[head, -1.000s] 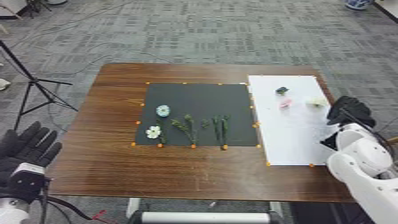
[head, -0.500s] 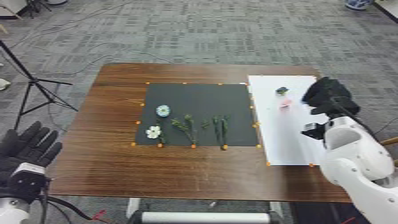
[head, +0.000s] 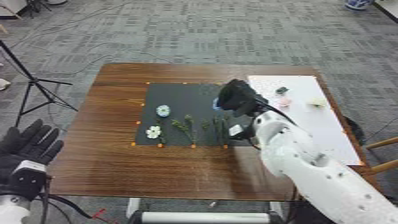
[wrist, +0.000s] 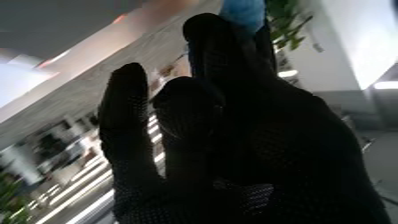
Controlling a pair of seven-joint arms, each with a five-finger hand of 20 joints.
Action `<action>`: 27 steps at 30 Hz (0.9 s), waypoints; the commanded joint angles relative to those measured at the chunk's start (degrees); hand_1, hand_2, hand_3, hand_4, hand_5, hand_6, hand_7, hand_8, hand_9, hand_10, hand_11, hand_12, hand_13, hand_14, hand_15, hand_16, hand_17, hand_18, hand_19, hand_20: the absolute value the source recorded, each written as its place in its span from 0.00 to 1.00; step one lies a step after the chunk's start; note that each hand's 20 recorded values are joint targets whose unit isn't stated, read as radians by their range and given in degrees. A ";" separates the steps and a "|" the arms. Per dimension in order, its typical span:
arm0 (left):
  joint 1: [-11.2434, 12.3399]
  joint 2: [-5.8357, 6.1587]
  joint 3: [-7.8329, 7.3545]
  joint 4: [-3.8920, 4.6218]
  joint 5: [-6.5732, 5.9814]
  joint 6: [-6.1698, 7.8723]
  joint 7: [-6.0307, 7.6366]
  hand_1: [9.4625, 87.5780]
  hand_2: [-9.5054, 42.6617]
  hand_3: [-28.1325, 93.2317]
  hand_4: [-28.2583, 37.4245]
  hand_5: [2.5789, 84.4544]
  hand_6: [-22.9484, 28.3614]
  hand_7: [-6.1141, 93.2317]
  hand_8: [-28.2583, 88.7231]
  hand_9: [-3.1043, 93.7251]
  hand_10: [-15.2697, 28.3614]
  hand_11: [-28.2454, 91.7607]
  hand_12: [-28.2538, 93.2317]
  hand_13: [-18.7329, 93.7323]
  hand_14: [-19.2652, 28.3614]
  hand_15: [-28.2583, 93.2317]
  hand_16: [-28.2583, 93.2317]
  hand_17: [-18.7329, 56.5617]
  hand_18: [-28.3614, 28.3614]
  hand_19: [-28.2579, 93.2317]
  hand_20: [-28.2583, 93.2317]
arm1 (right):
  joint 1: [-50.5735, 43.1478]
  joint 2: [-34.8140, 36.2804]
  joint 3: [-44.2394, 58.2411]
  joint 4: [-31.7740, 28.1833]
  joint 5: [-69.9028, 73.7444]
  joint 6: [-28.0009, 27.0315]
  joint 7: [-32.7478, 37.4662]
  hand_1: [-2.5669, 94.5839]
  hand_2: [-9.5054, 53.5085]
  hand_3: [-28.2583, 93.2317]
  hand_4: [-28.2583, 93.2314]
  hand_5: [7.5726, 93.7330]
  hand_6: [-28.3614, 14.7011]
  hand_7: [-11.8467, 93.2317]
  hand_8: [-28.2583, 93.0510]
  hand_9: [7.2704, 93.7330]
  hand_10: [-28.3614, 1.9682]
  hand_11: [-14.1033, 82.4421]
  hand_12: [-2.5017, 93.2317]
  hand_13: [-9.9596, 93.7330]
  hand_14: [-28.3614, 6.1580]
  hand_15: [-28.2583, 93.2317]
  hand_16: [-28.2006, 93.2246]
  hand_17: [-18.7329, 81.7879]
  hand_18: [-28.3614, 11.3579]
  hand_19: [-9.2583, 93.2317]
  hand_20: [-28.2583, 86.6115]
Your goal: Arrange flowers
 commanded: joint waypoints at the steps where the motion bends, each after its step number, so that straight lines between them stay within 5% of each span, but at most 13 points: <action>1: -2.66 0.12 2.16 0.89 0.53 -0.10 -0.87 0.23 0.50 0.82 0.00 0.45 0.63 0.17 0.18 0.37 0.66 0.39 0.33 0.39 0.69 0.48 0.21 0.22 0.72 0.44 0.34 | 10.72 -10.60 -7.31 6.38 -0.76 -2.14 -3.89 0.73 0.00 0.79 0.00 0.80 0.65 0.37 0.30 0.93 0.71 0.26 0.50 0.83 0.67 0.74 0.65 0.54 0.14 0.83 0.62; 5: -4.20 0.22 3.45 1.14 0.57 0.03 -0.11 0.23 0.50 0.82 0.00 0.45 0.63 0.17 0.18 0.37 0.66 0.39 0.33 0.39 0.69 0.48 0.21 0.22 0.72 0.44 0.34 | 13.60 -15.07 -10.26 11.57 2.06 -4.32 -3.14 0.73 0.00 0.79 0.00 0.80 0.65 0.38 0.30 0.93 0.71 0.26 0.50 0.83 0.67 0.75 0.65 0.54 0.14 0.83 0.62; 10: -5.89 0.54 4.58 1.54 0.88 -0.02 -0.71 0.23 0.50 0.82 0.00 0.45 0.63 0.17 0.18 0.37 0.66 0.39 0.33 0.39 0.69 0.48 0.21 0.22 0.72 0.44 0.34 | 15.00 -18.10 -13.39 16.08 1.17 -5.43 -2.11 0.73 0.00 0.79 0.00 0.79 0.66 0.38 0.30 0.93 0.71 0.26 0.50 0.82 0.67 0.75 0.65 0.54 0.14 0.83 0.62; 27: -6.36 0.07 4.84 1.66 1.12 0.43 -1.46 0.23 0.50 0.82 0.00 0.45 0.63 0.17 0.18 0.37 0.66 0.39 0.33 0.39 0.69 0.48 0.21 0.22 0.72 0.44 0.34 | 14.31 -20.31 -14.81 24.12 -8.53 -5.01 -2.92 0.73 0.00 0.79 0.00 0.78 0.66 0.40 0.28 0.92 0.72 0.26 0.49 0.82 0.67 0.75 0.65 0.54 0.16 0.82 0.62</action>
